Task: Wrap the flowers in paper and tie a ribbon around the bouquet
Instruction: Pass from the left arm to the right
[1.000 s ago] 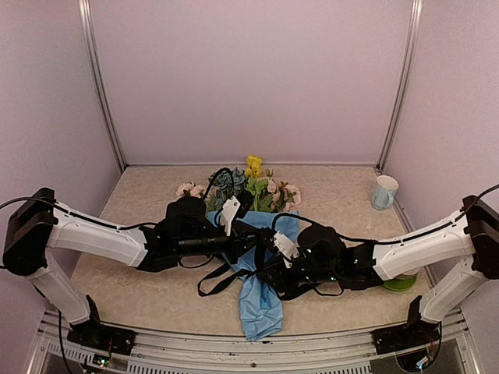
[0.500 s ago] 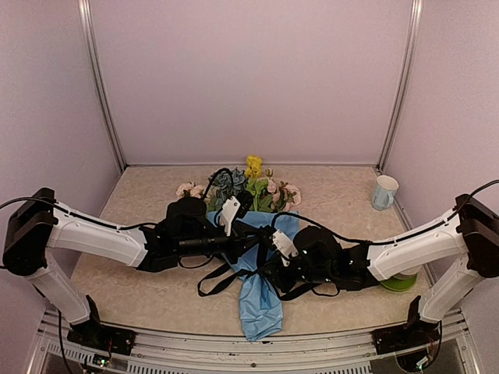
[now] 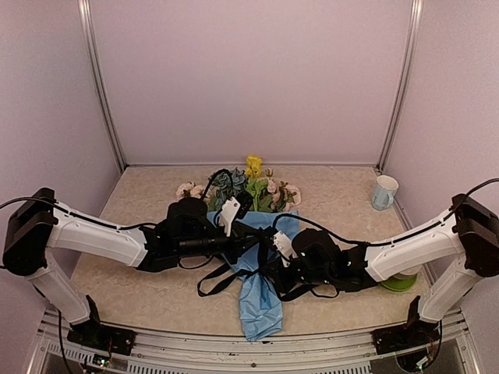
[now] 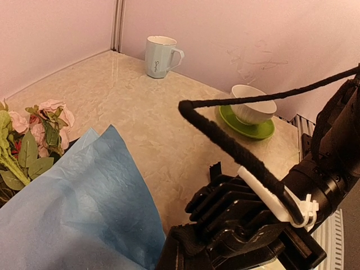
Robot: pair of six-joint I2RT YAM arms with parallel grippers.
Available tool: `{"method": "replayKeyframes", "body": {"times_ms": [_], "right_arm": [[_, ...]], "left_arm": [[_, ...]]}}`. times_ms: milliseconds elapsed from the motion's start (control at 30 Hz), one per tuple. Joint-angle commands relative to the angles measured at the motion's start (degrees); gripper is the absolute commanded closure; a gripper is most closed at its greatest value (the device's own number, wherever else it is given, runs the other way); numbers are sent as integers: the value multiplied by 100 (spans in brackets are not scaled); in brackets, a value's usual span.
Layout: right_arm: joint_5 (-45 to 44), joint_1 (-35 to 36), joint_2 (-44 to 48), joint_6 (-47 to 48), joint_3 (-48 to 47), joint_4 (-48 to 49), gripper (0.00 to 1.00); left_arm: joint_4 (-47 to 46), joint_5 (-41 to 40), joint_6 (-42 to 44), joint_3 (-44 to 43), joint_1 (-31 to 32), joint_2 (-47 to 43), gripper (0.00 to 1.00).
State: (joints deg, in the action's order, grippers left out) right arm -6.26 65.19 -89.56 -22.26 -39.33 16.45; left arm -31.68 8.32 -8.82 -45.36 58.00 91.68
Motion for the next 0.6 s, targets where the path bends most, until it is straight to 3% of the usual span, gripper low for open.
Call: {"method": "replayKeyframes", "body": {"times_ms": [0,300,433,567], "right_arm": [[-135,-6,251,-120,256,-157,100],[456,-147,929,194,462,-379,99],[536,-187,837,213,581,-356,93],[513,-201,616,209,524,-396,93]], "left_arm": [[-41,-102,-5,33,-38,-159,100],[204,-380,56,202,-121,-229,100],[199,-284,43,203,-107,-208,100],[145,-249,29,195,-67,-173,100]]}}
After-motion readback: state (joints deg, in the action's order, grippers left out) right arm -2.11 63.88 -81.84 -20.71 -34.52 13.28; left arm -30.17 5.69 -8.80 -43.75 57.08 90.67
